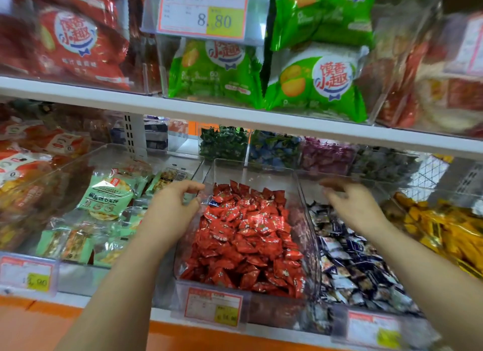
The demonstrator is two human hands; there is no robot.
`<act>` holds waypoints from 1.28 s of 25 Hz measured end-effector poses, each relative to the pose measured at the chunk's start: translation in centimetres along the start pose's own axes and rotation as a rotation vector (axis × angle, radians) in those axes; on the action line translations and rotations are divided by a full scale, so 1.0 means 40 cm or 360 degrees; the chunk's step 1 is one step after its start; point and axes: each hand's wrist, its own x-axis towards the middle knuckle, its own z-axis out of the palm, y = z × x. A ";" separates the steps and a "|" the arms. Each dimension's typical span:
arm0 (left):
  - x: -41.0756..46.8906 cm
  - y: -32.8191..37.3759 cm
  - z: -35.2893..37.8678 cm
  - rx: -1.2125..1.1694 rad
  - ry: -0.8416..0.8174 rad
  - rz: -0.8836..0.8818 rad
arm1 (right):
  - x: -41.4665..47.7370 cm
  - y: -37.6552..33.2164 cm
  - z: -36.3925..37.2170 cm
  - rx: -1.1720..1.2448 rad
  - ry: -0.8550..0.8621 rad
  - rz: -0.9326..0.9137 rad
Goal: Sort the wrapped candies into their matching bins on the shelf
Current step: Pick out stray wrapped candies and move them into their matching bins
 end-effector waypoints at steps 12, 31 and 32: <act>0.020 -0.037 -0.028 -0.0138 -0.0126 0.0033 | 0.122 -0.271 0.279 -0.0183 -0.0995 -0.0434; 0.039 -0.050 -0.025 -0.0137 -0.0152 0.0074 | 0.191 -0.270 0.323 -0.0203 -0.0843 -0.0468; 0.040 -0.048 -0.025 -0.0134 -0.0151 0.0072 | 0.185 -0.272 0.294 -0.0099 -0.0740 -0.0432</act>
